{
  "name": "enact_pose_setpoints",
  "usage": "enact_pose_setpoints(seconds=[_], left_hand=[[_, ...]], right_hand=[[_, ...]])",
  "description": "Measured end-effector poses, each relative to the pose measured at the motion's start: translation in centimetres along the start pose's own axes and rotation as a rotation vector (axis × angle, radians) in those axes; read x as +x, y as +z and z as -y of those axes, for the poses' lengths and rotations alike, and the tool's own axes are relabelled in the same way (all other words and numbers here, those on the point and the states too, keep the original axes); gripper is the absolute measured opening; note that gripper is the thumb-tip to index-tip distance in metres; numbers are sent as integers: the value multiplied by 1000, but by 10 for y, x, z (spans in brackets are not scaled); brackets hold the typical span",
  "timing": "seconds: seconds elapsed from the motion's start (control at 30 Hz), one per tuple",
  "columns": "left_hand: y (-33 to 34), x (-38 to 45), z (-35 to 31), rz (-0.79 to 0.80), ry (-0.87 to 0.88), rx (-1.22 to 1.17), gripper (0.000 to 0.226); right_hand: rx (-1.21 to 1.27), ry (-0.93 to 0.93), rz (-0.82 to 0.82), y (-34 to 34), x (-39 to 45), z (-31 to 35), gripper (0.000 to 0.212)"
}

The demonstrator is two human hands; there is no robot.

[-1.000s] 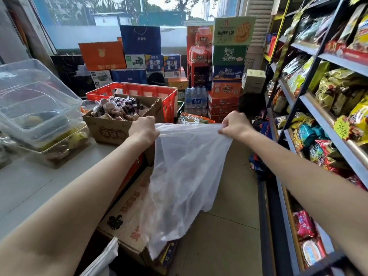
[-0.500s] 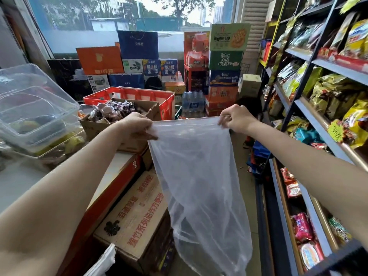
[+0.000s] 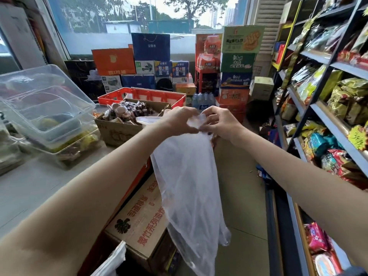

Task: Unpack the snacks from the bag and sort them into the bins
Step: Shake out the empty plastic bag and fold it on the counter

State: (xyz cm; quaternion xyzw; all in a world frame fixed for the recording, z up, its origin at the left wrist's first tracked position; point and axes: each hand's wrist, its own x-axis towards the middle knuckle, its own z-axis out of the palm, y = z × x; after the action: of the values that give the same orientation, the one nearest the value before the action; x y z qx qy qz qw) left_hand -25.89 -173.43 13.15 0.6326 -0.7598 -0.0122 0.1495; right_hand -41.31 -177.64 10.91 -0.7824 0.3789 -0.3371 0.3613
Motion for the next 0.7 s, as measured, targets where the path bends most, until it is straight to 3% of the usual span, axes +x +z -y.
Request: enact_pose_setpoints(seconds=[0.07,0.17,0.23,0.3,0.37,0.47,0.57,0.63,0.7], left_hand=[[-1,-1,2,-11,-7,-152,12],[-5,-5,9,-5,-16,-281,23],[-8,-8,13,0,-7,-303,23],[-13,-12,23,-27,-21,-305,15],[-22,-20,48,-79,-93,-286,6],[-36,-41,101,-154,-271,-330,6],[-41,-69,146,-197,-416,-422,13],[-43,-87,175,-267,-499,-458,18],[-48,-103,203,-341,-586,-524,14]], right_hand=[[52,38,48,3,-3,-4,47],[76,178,307,8,-13,-21,69],[6,201,415,22,-20,-35,46],[-45,215,373,37,-23,-42,16],[-265,246,379,45,-21,-48,14],[-583,332,535,50,-18,-47,9],[-679,287,362,62,-9,-36,10],[-588,239,218,86,7,-23,16],[-367,295,296,113,24,-5,41]])
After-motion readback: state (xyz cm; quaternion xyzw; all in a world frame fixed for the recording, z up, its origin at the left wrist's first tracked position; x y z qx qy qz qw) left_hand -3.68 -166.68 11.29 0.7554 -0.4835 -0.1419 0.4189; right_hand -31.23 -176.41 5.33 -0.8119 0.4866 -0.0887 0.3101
